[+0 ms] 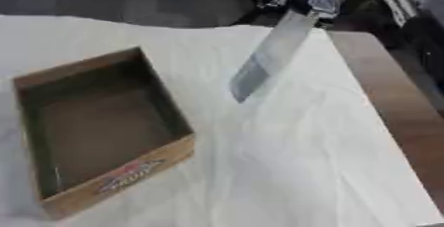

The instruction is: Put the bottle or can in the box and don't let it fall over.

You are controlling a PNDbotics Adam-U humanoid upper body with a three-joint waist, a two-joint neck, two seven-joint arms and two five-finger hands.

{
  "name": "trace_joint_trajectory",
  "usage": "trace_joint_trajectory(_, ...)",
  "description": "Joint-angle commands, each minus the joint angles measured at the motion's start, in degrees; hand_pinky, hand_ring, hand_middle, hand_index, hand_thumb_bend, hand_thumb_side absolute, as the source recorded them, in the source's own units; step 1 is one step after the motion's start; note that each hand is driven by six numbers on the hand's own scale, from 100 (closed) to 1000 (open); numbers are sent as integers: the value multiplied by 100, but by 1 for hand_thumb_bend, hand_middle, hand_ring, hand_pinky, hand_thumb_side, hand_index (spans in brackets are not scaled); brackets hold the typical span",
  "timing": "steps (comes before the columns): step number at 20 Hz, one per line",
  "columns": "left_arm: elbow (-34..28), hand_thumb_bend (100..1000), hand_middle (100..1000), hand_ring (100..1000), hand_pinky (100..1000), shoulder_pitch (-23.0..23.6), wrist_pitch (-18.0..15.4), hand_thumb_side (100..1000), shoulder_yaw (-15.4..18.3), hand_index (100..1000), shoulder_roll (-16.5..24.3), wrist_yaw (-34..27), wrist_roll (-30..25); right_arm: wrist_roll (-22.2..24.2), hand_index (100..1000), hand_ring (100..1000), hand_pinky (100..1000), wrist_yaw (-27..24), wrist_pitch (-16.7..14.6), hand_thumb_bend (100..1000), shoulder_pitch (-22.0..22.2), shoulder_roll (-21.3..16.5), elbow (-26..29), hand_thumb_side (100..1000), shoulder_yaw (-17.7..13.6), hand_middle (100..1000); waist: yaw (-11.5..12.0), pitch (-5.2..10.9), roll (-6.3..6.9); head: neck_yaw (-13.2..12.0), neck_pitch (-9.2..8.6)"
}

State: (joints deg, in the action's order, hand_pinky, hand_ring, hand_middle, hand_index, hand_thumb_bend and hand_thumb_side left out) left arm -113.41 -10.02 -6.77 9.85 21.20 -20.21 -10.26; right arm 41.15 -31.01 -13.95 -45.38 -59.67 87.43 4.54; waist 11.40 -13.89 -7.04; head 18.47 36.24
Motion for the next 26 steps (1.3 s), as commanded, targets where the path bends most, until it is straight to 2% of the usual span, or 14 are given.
trace_joint_trajectory(1, -118, 119, 653, 518, 695, -9, 11, 756, 74, 829, 180, -40, 27, -199, 195, 213, 100, 180, 104, 259, -226, -19, 166, 100, 1, 294, 14, 173, 14, 17, 65)
trace_joint_trajectory(3, -118, 119, 653, 517, 695, -1, 15, 756, 83, 829, 184, -45, 36, -326, 195, 214, 100, 308, 166, 239, -340, 84, 213, 100, 36, 294, 42, 191, -2, 50, 79)
trace_joint_trajectory(10, -118, 118, 654, 517, 695, 2, 6, 755, 88, 829, 184, -48, 38, -615, 196, 214, 100, 589, 405, 256, -813, 483, 378, 100, 167, 292, 158, 218, -15, 188, 72)
trace_joint_trajectory(13, -118, 118, 654, 517, 695, -19, 8, 754, 83, 829, 194, -69, 35, -672, 196, 214, 100, 698, 472, 254, -973, 640, 359, 100, 226, 291, 225, 244, -35, 307, 156)
trace_joint_trajectory(19, -118, 117, 654, 517, 695, -76, -10, 753, 91, 829, 200, -93, 33, -863, 198, 217, 100, 1123, 503, 257, -1226, 914, 202, 100, 308, 292, 444, 225, -77, 578, 198)
trace_joint_trajectory(26, -118, 118, 654, 516, 695, -96, -36, 754, 152, 829, 169, -78, 73, -836, 198, 220, 100, 1590, 478, 259, -1306, 1222, 82, 100, 500, 294, 710, 179, -142, 844, 234)
